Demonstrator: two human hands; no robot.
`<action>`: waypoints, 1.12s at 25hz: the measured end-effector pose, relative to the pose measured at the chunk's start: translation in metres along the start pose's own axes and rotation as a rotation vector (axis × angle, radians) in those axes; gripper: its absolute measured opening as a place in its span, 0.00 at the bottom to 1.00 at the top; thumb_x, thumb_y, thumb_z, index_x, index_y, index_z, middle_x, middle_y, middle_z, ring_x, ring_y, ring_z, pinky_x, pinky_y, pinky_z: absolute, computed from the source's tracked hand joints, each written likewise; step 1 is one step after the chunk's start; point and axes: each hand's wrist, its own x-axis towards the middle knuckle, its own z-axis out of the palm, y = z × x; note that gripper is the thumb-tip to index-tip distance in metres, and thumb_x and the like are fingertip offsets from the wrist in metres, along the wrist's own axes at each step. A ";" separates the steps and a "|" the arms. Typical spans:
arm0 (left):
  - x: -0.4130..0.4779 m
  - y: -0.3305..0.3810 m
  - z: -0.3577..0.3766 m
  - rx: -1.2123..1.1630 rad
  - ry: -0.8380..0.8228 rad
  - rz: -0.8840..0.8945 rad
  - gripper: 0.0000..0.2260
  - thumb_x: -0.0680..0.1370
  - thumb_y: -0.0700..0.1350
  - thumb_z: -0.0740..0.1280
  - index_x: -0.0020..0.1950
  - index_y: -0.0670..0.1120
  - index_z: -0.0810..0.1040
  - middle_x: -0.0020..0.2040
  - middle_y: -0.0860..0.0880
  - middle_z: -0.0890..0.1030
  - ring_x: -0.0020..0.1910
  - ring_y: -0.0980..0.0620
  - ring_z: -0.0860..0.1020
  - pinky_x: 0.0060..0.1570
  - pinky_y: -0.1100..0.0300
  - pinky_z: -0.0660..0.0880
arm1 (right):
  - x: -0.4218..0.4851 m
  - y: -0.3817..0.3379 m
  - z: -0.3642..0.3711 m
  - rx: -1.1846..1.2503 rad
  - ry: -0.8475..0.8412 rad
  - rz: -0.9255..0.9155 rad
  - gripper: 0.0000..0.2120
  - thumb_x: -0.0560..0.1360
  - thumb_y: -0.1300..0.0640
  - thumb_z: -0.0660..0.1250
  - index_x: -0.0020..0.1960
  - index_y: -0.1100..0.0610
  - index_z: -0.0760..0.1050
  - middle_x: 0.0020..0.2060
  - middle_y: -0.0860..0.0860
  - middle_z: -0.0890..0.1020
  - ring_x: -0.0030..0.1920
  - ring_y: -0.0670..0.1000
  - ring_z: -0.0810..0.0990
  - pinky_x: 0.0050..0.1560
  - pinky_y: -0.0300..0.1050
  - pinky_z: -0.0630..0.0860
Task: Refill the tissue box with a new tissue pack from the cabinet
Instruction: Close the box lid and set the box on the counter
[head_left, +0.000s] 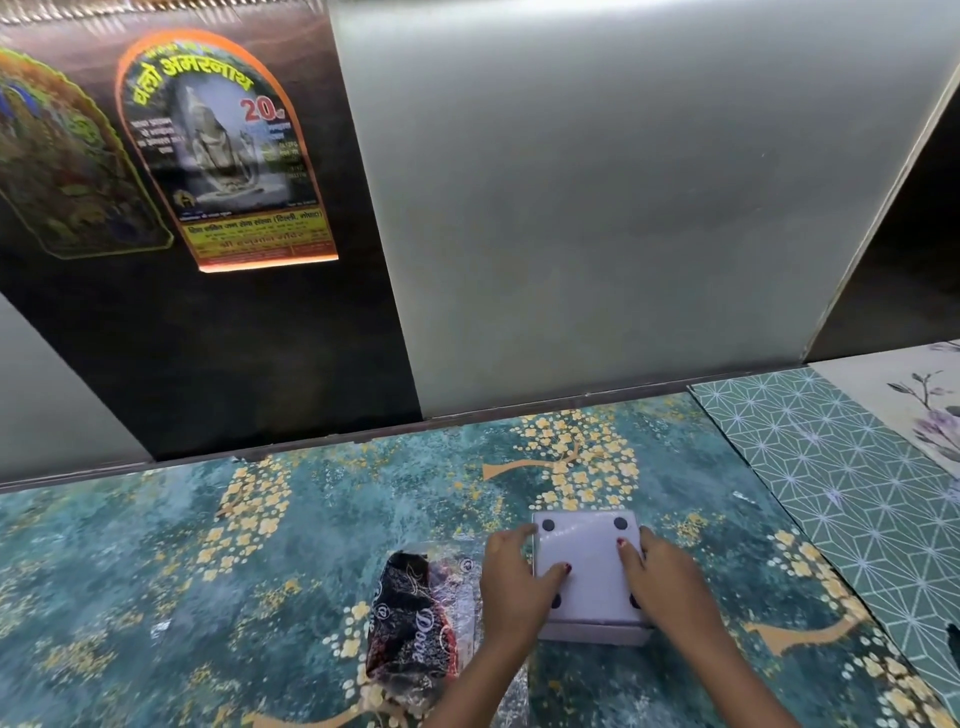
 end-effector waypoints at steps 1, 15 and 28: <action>0.002 -0.001 0.002 0.003 -0.005 -0.014 0.23 0.68 0.46 0.73 0.61 0.46 0.72 0.56 0.49 0.70 0.46 0.50 0.77 0.45 0.55 0.79 | 0.001 0.000 0.000 -0.065 0.002 -0.009 0.18 0.78 0.50 0.53 0.55 0.63 0.71 0.44 0.59 0.81 0.41 0.56 0.78 0.39 0.47 0.74; -0.005 -0.011 0.011 -0.257 -0.422 -0.106 0.36 0.75 0.60 0.58 0.73 0.52 0.38 0.74 0.56 0.34 0.75 0.51 0.42 0.73 0.48 0.54 | -0.002 -0.006 0.014 0.651 -0.011 0.121 0.18 0.79 0.59 0.52 0.68 0.55 0.65 0.53 0.54 0.75 0.48 0.55 0.74 0.46 0.47 0.69; -0.004 -0.031 0.011 -0.039 -0.405 -0.018 0.36 0.72 0.62 0.56 0.71 0.59 0.36 0.76 0.55 0.38 0.75 0.46 0.46 0.73 0.39 0.52 | 0.001 0.003 0.027 0.469 -0.017 0.129 0.24 0.79 0.54 0.51 0.73 0.56 0.52 0.67 0.61 0.69 0.61 0.61 0.72 0.57 0.53 0.71</action>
